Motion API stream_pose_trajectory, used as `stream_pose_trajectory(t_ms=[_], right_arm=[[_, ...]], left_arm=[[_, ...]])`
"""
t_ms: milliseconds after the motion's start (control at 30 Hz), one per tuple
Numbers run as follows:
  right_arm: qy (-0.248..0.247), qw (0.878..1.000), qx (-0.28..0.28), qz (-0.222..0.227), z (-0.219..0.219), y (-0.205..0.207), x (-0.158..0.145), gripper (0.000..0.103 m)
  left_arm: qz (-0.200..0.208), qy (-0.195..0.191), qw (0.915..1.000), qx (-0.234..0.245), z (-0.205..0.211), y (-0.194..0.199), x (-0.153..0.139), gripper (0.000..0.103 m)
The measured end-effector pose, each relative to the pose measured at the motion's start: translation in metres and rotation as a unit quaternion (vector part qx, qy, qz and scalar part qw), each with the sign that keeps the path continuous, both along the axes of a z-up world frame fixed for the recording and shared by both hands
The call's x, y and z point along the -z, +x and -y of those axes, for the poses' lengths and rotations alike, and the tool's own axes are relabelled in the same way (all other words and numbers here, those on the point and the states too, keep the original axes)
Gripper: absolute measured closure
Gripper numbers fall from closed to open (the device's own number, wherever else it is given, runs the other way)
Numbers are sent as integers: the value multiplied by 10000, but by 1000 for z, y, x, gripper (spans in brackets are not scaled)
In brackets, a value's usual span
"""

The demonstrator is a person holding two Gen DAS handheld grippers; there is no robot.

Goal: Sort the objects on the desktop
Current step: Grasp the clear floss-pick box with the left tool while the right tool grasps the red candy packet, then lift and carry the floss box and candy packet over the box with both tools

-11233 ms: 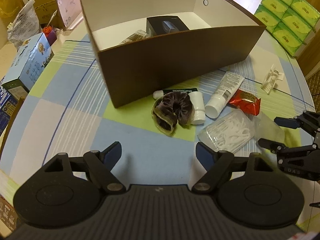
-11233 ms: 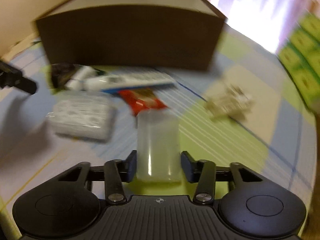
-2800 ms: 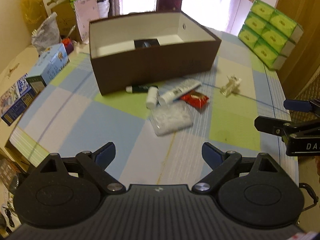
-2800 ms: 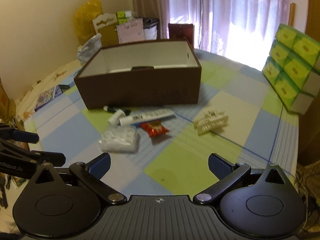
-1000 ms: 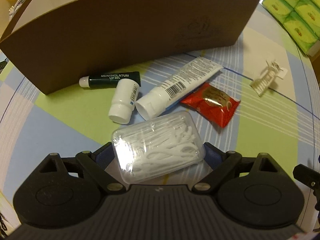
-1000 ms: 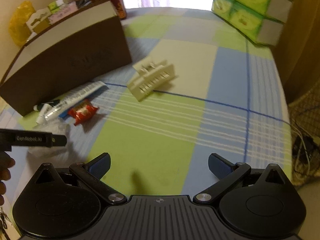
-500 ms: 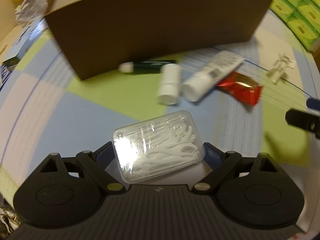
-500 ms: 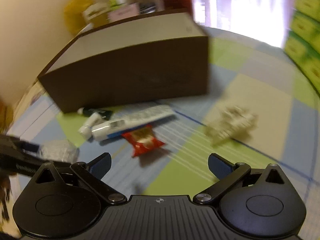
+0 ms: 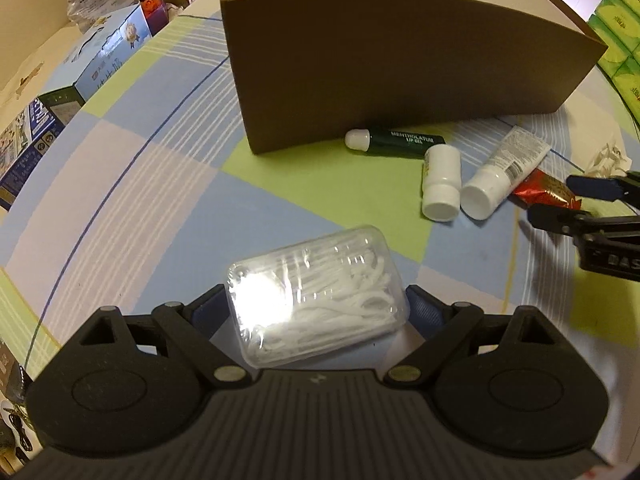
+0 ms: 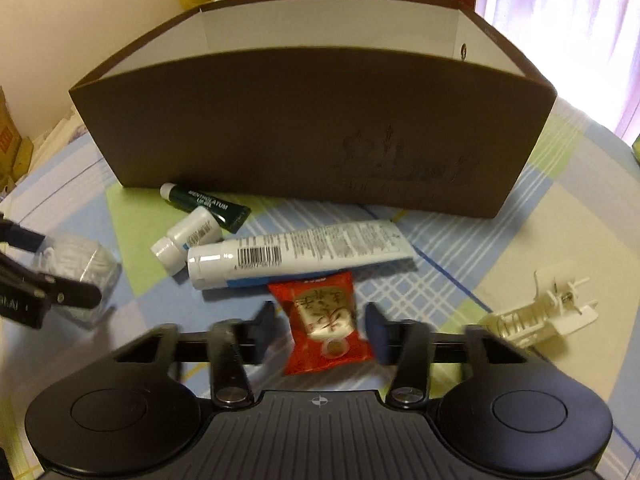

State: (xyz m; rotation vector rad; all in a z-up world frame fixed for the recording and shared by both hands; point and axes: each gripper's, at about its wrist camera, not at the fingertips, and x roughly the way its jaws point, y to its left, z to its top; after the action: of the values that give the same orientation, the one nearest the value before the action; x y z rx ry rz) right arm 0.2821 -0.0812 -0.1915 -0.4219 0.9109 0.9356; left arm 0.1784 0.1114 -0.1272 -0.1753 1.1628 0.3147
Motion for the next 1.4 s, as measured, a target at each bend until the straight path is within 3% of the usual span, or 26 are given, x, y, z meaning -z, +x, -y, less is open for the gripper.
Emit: stream_pose_trajectory(t_ms=[533,800,1000,1400], right_arm=[[-26,9950,822,-560,57,-57,-9,79],[-131,9942,881,-601,63,-69,-14,79],[-160,9941,888,-599,64,-73,-17,79],[10,9929,1082,-504,71,-67,-37,79]], left_arm=[[33,42,9991,423,-3,1,2,14],[0,72,9981,614,6,-8,-2,15],[171,242,9961,827,17,-16,-14,15],[504,224,9942,923,19,-28,-42,15]])
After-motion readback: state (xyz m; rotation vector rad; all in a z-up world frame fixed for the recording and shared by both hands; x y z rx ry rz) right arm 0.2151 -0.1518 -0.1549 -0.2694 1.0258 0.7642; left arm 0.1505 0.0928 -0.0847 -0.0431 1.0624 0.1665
